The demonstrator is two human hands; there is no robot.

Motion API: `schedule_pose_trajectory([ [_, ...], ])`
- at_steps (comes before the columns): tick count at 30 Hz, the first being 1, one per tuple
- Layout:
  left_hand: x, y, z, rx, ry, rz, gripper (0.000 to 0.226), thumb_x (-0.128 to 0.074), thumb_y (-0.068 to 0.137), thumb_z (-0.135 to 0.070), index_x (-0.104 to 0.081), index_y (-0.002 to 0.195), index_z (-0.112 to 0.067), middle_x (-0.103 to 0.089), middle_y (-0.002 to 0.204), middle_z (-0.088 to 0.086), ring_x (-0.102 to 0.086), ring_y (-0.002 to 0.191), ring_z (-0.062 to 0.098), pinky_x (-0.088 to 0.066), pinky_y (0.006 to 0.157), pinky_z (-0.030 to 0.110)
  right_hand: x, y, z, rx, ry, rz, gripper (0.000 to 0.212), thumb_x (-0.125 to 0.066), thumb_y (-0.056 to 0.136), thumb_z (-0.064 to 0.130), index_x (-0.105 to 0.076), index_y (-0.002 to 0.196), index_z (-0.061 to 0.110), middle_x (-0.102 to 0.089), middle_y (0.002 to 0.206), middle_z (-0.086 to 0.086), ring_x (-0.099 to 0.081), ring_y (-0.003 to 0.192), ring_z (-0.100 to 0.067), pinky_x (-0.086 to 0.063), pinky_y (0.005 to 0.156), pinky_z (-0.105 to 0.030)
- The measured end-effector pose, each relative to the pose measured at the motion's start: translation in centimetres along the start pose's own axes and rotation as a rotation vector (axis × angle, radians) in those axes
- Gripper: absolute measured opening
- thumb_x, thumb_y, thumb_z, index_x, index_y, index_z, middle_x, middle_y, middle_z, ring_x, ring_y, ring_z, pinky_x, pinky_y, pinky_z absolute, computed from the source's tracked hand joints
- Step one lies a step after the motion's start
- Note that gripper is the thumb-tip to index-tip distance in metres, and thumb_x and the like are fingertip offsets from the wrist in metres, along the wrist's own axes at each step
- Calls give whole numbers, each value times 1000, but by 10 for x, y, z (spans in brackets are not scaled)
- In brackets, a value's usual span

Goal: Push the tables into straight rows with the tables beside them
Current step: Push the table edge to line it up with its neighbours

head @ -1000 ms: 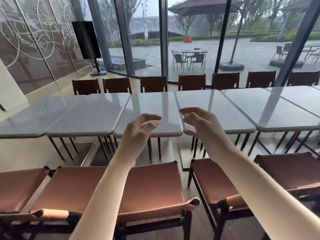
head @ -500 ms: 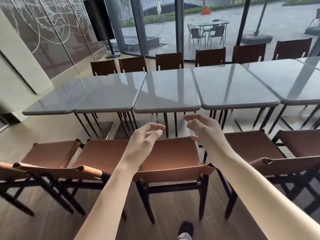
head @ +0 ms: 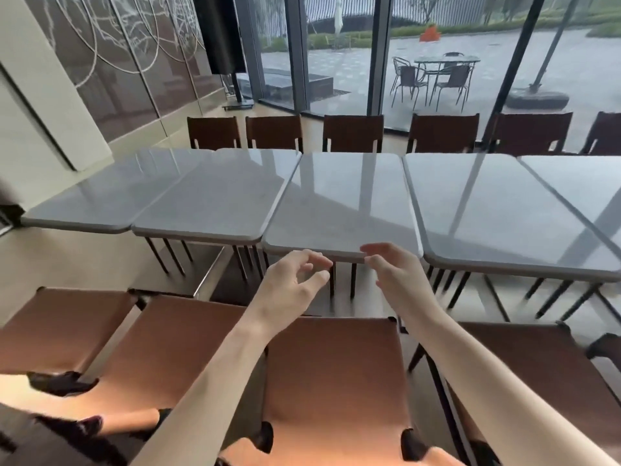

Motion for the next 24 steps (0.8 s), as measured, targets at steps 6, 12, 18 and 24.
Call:
schedule_pose_trajectory([
  [6, -20, 135, 67, 42, 236, 91, 17, -66, 96, -24, -69, 111, -30, -63, 120, -16, -54, 115, 1, -39, 96, 16, -30, 135, -55, -30, -87, 1, 30, -52, 98, 9, -68, 119, 24, -67, 119, 10, -60, 100, 1, -41, 84, -12],
  [12, -69, 230, 141, 46, 307, 160, 26, -71, 91, -23, -67, 117, -26, -59, 130, -13, -52, 125, 6, -42, 107, 30, -47, 223, -130, -15, -163, -3, 35, -57, 96, 5, -64, 122, 27, -65, 125, 6, -61, 114, -6, -42, 87, -16],
  [18, -112, 296, 214, 44, 539, 133, 57, -73, 89, -39, -51, 139, -27, -32, 157, -3, -28, 144, 18, -24, 118, 37, -52, 281, -197, 15, -370, 7, 44, -60, 97, 8, -57, 138, 21, -51, 144, 4, -52, 125, -4, -30, 95, -2],
  [24, -138, 351, 279, -39, 778, 272, 89, -72, 83, -58, -26, 155, -30, -1, 165, -2, -2, 152, 22, -13, 124, 43, -58, 336, -252, 112, -813, 167, 67, -65, 96, 39, -37, 154, 21, -19, 168, -5, -23, 151, -27, -26, 120, -43],
])
Point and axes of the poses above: each hand's wrist, its own y-axis towards the middle knuckle, its own x-axis out of the back of the hand, z = x × y, the point moved 3 cm from there along y, towards the middle knuckle
